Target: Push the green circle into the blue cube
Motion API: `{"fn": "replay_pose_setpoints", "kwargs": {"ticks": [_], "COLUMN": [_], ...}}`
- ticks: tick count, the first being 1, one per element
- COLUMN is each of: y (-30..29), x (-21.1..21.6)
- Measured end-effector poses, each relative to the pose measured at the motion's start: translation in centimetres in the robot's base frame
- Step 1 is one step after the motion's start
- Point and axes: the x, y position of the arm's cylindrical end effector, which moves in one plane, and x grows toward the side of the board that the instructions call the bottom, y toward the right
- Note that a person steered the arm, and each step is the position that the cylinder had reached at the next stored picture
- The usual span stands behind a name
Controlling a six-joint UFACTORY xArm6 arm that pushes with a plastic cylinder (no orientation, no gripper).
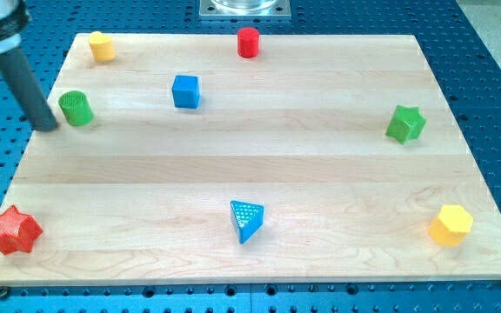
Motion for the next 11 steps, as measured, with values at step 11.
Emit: {"fn": "replay_pose_setpoints", "kwargs": {"ticks": [11], "y": [39.6], "x": [-8.9]}}
